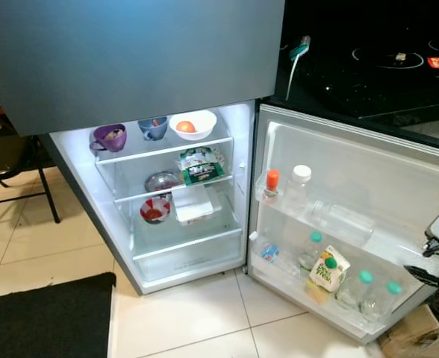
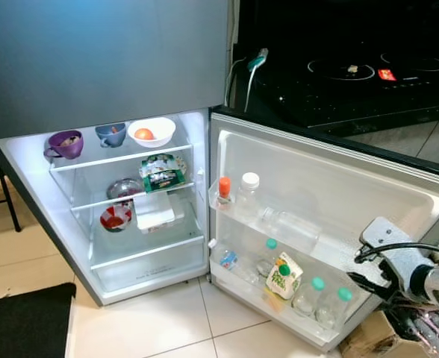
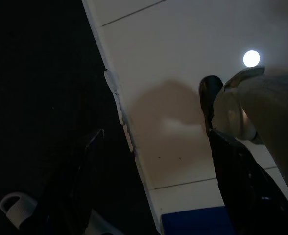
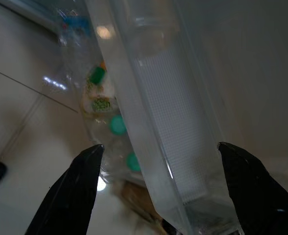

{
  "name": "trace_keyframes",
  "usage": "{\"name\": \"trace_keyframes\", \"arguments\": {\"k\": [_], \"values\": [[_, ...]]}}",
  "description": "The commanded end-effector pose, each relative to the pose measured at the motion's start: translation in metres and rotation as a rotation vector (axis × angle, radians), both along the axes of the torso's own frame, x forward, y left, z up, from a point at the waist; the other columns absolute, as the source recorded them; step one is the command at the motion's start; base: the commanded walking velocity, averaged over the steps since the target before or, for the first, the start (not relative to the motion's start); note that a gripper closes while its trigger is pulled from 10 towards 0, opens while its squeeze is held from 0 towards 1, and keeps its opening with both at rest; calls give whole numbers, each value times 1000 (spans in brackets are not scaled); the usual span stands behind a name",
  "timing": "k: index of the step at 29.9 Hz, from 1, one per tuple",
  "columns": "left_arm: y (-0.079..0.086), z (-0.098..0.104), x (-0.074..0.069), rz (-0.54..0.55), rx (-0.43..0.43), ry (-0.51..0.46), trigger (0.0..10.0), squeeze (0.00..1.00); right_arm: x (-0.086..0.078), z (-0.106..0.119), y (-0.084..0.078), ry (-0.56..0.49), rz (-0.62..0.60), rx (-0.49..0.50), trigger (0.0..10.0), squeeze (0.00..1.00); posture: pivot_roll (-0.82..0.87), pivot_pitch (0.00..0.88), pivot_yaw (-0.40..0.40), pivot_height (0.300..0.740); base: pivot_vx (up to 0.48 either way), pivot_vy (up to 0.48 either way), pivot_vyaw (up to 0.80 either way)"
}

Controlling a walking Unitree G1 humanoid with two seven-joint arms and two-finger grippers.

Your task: Restocking fridge

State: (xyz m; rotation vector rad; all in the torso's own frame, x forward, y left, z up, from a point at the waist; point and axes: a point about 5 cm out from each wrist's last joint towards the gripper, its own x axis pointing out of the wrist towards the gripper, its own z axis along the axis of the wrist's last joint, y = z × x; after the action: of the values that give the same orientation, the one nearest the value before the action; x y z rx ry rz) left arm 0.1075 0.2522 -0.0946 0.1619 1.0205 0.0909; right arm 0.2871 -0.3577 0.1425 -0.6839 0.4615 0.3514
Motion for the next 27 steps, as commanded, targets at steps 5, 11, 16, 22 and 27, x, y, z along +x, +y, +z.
{"name": "trace_keyframes", "arguments": {"k": [5, 11, 16, 22, 27], "values": [[13, 1, -10, 18, 30, 36, 10000, 0, -1, -14, 5, 53, 26, 1, 10000, 0, -92, 108, 51, 740, 0, 0, 0], [13, 1, -12, 17, 31, 40, 10000, 0, -10, -27, 18, 172, 161, 36, 10000, 0, -96, 113, 52, 740, 0, 0, 0], [11, 0, -11, 10, 24, 37, 10000, 0, -21, -24, 57, 259, 411, 126, 10000, 0, -102, 115, 50, 740, 0, 0, 0], [8, 0, -9, 5, 19, 34, 10000, 0, -19, 6, 88, 150, 564, 135, 10000, 0, -108, 117, 49, 740, 0, 0, 0], [8, -1, -11, 3, 25, 40, 10000, 0, -1, 151, 111, -398, 614, 211, 10000, 0, -108, 117, 49, 740, 0, 0, 0]]}}
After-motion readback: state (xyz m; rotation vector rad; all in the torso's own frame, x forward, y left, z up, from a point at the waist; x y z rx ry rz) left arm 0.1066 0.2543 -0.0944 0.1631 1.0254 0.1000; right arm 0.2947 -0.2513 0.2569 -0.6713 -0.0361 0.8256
